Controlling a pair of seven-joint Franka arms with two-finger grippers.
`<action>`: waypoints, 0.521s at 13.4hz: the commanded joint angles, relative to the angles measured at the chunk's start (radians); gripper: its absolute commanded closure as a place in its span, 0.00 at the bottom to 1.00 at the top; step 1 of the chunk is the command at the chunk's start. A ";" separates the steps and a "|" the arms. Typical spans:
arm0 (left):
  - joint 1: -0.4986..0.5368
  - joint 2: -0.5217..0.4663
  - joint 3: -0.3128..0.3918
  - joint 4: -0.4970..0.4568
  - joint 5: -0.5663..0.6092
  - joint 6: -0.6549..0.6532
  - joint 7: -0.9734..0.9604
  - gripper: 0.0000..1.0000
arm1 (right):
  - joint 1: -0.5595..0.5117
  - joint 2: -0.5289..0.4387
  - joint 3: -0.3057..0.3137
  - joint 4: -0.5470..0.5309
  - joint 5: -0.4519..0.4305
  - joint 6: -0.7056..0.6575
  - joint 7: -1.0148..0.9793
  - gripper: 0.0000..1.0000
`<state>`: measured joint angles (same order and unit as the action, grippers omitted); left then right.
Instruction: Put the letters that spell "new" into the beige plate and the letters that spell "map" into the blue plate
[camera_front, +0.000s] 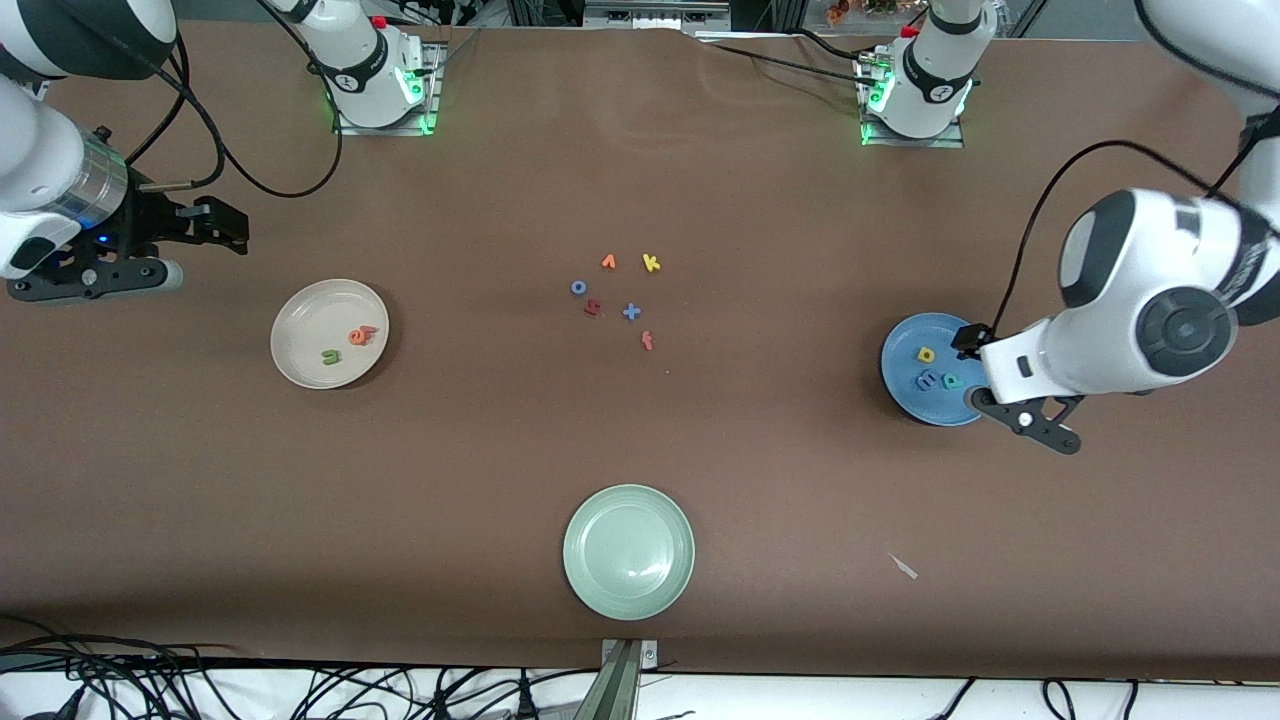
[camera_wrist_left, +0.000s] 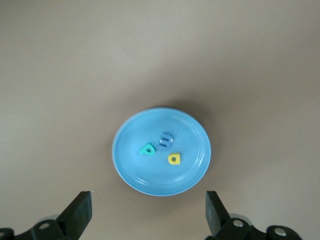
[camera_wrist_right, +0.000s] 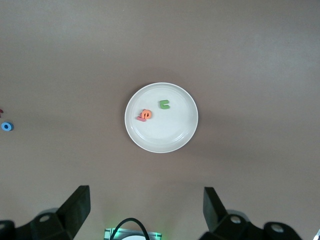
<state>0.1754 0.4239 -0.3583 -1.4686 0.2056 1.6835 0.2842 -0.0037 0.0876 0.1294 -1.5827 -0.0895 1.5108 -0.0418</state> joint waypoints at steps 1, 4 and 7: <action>0.007 0.006 -0.004 0.158 0.006 -0.059 0.015 0.00 | -0.010 -0.009 0.012 -0.005 -0.003 0.000 0.011 0.00; -0.081 -0.019 0.085 0.223 -0.003 -0.044 -0.011 0.00 | -0.010 -0.008 0.010 -0.005 -0.003 -0.001 0.010 0.00; -0.146 -0.181 0.237 0.071 -0.211 -0.038 -0.139 0.00 | -0.010 -0.009 0.010 -0.005 -0.003 -0.001 0.008 0.00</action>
<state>0.0650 0.3736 -0.2043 -1.2688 0.1152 1.6485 0.2272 -0.0037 0.0874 0.1295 -1.5827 -0.0894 1.5107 -0.0418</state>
